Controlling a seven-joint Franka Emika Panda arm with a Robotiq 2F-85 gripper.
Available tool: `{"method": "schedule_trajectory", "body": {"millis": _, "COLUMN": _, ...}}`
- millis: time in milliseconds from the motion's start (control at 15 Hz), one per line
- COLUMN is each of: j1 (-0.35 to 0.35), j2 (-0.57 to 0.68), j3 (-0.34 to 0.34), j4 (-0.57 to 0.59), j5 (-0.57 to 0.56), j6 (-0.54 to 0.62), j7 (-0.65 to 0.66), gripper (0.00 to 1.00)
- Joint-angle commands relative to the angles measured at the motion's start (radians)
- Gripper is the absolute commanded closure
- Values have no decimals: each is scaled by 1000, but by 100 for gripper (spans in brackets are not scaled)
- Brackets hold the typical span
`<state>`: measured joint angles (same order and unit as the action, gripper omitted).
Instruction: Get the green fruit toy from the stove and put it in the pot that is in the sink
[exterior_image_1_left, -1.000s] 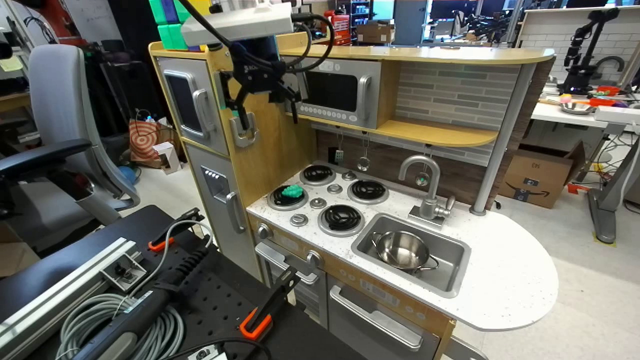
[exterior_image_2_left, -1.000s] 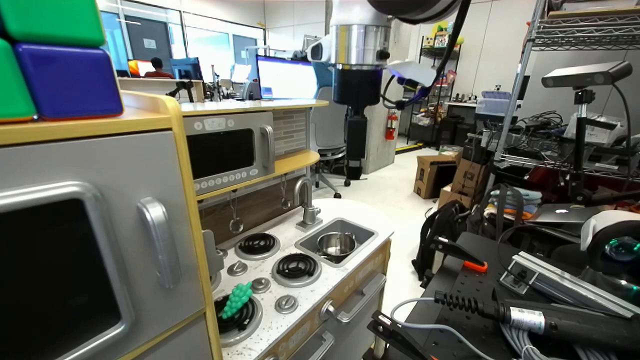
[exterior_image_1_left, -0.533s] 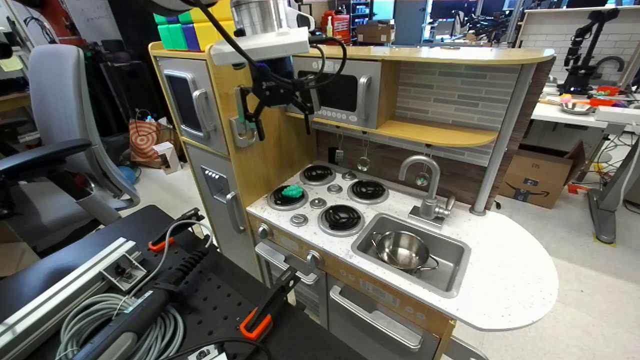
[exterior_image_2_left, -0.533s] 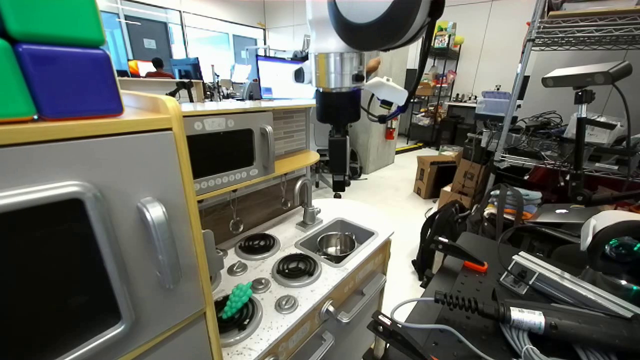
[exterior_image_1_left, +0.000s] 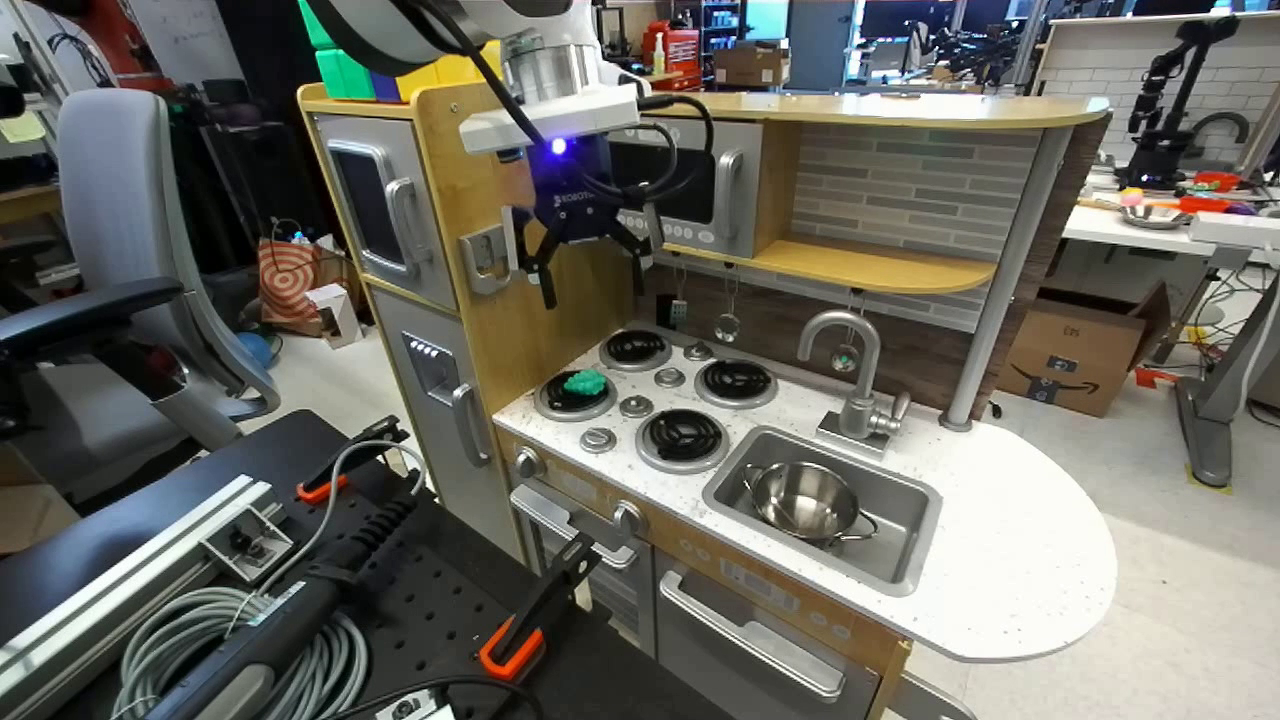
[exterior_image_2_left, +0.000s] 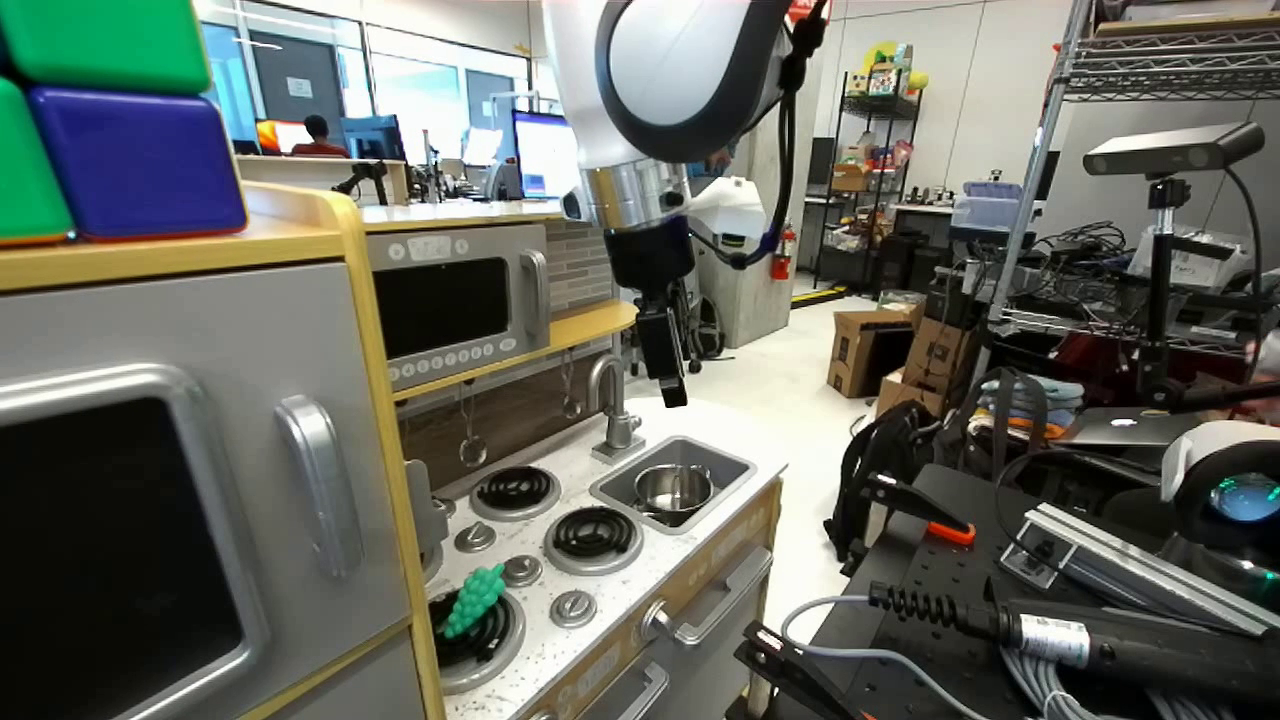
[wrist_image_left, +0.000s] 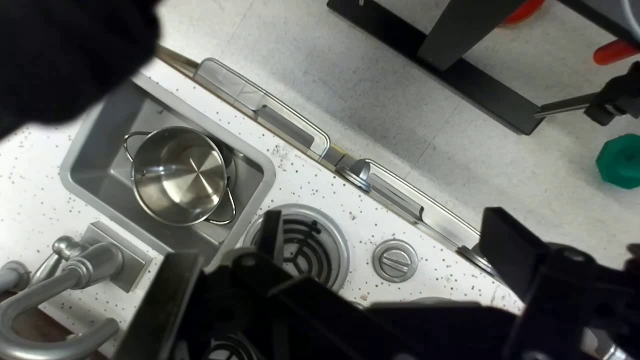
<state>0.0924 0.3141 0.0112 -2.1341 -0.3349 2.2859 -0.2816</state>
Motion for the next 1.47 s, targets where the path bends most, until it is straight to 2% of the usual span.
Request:
{"method": "schedule_trajectory", "body": {"millis": 0, "j1": -11, "j2": 6, "j3": 15, "j4": 14, "j5": -5, "j6": -22, "j7": 5, "gripper": 0}}
{"method": "schedule_trajectory", "body": {"millis": 67, "j1": -11, "j2": 9, "j3": 15, "j4": 21, "j5": -5, "j6": -30, "j7": 6, "gripper": 0}}
{"method": "schedule_trajectory", "body": {"millis": 133, "j1": 8, "j2": -11, "j3": -1, "j4": 10, "j5": -91, "j6": -69, "j7": -1, "gripper": 0}}
{"method": "schedule_trajectory", "body": {"millis": 267, "j1": -3, "j2": -22, "j3": 9, "j4": -13, "j5": -153, "j6": -61, "j7": -86, "gripper": 0}}
{"method": "schedule_trajectory", "body": {"millis": 667, "j1": -37, "j2": -15, "j3": 7, "j4": -54, "j5": -298, "j6": 43, "j7": -302, "gripper": 0}}
{"method": "schedule_trajectory", "body": {"millis": 800, "j1": -55, "j2": -29, "j3": 8, "j4": -83, "j5": -355, "j6": 113, "j7": -357, "gripper": 0}}
{"method": "schedule_trajectory", "body": {"millis": 933, "j1": -99, "j2": -48, "j3": 50, "j4": -129, "j5": -219, "j6": 230, "j7": -408, "gripper": 0}}
{"method": "schedule_trajectory", "body": {"millis": 1000, "j1": -61, "j2": 0, "j3": 18, "j4": -67, "j5": -283, "j6": 147, "j7": -351, "gripper": 0}}
{"method": "schedule_trajectory", "body": {"millis": 1133, "j1": -73, "j2": -8, "j3": 28, "j4": -91, "j5": -244, "j6": 198, "j7": -373, "gripper": 0}}
{"method": "schedule_trajectory", "body": {"millis": 1400, "j1": -74, "j2": -18, "j3": 32, "j4": -99, "j5": -236, "j6": 204, "j7": -375, "gripper": 0}}
